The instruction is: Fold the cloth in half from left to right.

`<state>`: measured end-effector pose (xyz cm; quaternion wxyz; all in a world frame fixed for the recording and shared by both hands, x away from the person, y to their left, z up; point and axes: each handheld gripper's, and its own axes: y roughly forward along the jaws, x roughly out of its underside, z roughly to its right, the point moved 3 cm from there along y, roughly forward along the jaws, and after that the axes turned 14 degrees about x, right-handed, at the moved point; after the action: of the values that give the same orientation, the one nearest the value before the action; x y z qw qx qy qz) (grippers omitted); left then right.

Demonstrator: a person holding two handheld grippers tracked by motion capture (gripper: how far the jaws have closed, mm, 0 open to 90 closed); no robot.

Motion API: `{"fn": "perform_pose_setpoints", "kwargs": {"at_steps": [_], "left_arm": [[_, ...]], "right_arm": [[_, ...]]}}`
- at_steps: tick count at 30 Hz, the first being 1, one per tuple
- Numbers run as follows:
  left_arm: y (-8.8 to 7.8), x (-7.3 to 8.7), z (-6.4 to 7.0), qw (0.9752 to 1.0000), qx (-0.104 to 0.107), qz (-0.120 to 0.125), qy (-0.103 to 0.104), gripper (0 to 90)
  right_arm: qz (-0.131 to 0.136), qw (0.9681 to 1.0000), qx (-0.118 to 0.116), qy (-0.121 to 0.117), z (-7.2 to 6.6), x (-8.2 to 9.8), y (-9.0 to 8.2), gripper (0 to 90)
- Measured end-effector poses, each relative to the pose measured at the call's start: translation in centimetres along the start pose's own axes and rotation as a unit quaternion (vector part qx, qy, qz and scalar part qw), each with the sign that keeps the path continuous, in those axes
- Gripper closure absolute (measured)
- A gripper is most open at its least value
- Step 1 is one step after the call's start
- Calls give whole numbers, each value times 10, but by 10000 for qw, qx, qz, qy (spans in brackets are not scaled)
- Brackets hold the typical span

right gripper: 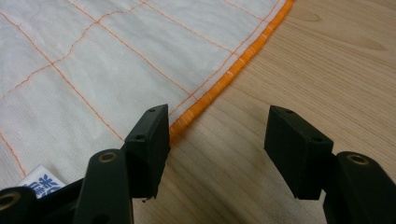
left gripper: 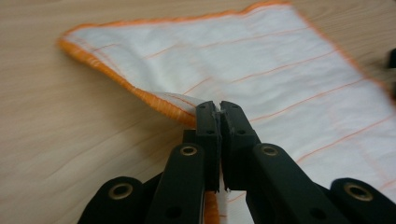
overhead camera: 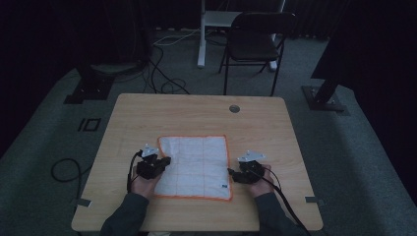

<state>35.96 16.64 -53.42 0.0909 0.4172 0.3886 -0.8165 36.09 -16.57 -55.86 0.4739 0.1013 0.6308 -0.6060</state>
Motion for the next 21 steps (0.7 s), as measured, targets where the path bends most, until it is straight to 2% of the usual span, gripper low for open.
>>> {"fn": "perform_pose_setpoints", "kwargs": {"at_steps": [8,14,21], "left_arm": [[16,-16,22,9990,416,-34,172,877],[25,-23,33,9980,585,-38,252,877],[37,-35,50,9956,851,-65,392,877]], "right_arm": [[7,10000,-10,-6,0,0,0,403],[3,10000,-12,-11,0,0,0,403],[-12,10000,-9,-18,0,0,1,403]]}}
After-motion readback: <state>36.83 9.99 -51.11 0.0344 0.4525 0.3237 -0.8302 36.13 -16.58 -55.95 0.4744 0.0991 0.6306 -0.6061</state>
